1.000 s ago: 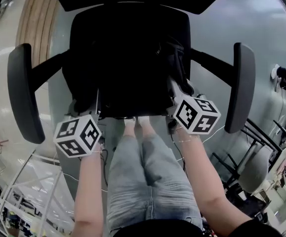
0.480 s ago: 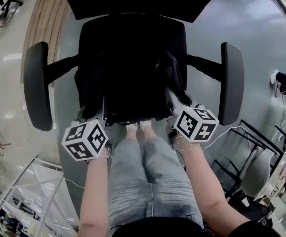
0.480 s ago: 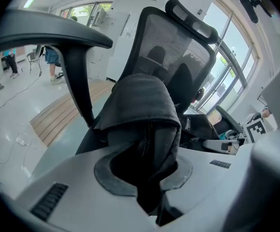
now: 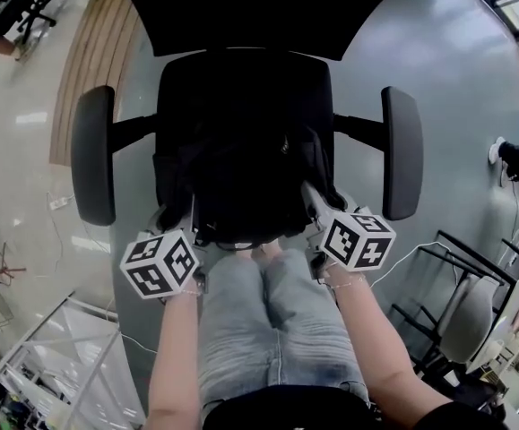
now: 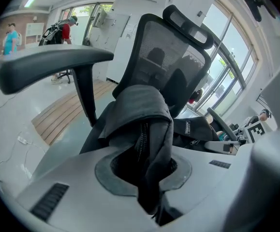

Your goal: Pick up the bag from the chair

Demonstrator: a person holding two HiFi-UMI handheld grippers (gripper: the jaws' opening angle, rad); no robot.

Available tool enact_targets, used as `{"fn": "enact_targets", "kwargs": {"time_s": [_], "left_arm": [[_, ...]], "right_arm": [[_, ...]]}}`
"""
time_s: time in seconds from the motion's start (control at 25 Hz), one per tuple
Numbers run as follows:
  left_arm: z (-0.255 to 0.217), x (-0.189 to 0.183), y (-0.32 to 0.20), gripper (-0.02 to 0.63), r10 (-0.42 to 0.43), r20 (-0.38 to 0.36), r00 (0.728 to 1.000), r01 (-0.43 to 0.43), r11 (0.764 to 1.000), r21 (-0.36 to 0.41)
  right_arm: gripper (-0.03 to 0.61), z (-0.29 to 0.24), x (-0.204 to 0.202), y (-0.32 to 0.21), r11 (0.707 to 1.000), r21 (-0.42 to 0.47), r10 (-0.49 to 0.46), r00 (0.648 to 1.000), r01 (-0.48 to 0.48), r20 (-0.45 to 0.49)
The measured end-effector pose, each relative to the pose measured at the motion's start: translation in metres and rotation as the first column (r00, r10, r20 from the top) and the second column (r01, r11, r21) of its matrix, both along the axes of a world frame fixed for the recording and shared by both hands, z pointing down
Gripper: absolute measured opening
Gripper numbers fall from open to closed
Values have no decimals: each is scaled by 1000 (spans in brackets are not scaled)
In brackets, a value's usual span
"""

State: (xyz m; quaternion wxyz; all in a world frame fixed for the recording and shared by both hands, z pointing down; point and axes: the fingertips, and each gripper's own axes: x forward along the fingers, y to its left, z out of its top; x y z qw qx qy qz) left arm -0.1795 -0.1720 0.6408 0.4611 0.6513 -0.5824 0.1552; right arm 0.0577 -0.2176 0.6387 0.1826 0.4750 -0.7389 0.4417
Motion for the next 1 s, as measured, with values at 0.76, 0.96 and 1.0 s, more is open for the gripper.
{"fn": "enact_targets", "kwargs": {"time_s": [0.76,0.96,1.0], "left_arm": [[-109,-6,8,67,21,-23,1000,-17,991,131],[-141,-4,0,67,28,-25,999,-23,984,177],[-147,-3,-1,67,30,-23,999,-25,982,187]], "right_arm": [[72,-112,-5,19,993,116,-26,999,23,29],[72,-142,-2,11,986,167,-30,999,23,39],[72,-148,-2,10,984,176,-28,999,20,43]]}}
